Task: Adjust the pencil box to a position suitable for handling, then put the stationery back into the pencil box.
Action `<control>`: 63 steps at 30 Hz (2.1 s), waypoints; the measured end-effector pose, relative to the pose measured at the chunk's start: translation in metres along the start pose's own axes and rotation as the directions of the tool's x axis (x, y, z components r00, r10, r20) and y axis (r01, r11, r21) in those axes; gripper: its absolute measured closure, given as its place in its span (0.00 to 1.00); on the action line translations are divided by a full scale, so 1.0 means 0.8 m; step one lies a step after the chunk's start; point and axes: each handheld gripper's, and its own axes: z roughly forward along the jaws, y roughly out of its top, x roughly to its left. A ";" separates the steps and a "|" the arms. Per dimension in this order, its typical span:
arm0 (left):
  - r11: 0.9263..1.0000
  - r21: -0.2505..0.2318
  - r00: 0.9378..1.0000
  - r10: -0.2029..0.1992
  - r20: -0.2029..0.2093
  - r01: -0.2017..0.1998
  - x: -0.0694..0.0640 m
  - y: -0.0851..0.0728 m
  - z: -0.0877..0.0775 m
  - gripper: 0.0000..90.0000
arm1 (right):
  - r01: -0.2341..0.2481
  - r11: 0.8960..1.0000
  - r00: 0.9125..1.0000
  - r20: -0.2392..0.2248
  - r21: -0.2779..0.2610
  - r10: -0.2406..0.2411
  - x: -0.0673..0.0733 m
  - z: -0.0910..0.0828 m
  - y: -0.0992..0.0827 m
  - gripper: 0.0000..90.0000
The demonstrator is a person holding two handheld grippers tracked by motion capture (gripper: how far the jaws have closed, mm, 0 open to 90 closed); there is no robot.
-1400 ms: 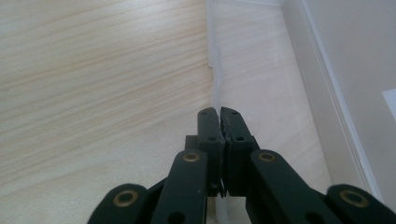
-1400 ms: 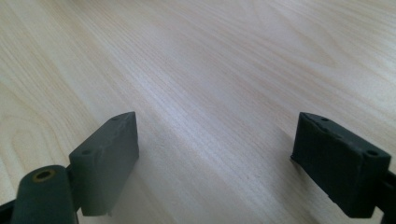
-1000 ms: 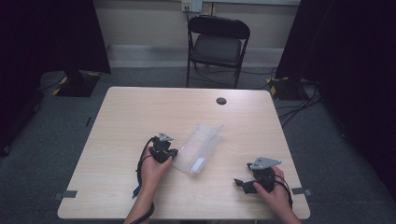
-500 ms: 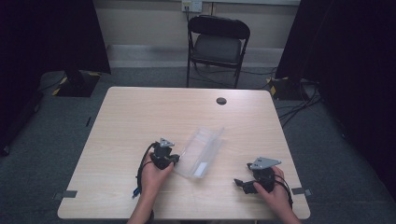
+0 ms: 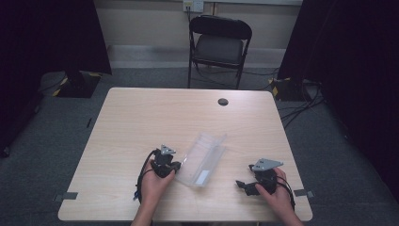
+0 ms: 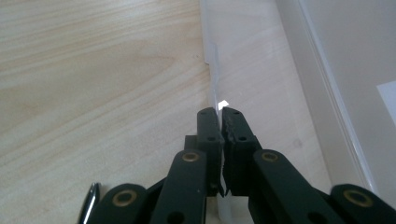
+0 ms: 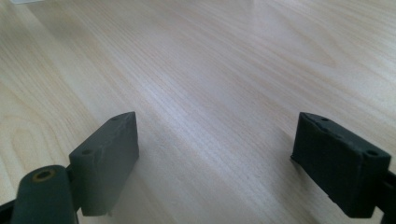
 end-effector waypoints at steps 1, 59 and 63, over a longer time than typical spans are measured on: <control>1.000 -0.006 1.000 -0.006 0.003 0.006 -0.002 -0.004 -0.002 0.96 | 0.000 1.000 1.000 0.000 0.000 0.000 0.000 0.000 0.000 0.15; 0.996 -0.084 0.999 0.005 -0.051 -0.010 0.044 -0.035 -0.080 0.35 | -0.001 1.000 1.000 -0.001 -0.001 0.001 0.000 0.000 0.000 0.15; 0.997 -0.080 0.998 0.005 -0.063 -0.010 0.050 -0.040 -0.083 0.33 | -0.002 1.000 1.000 -0.002 -0.001 0.002 0.000 0.000 0.000 0.15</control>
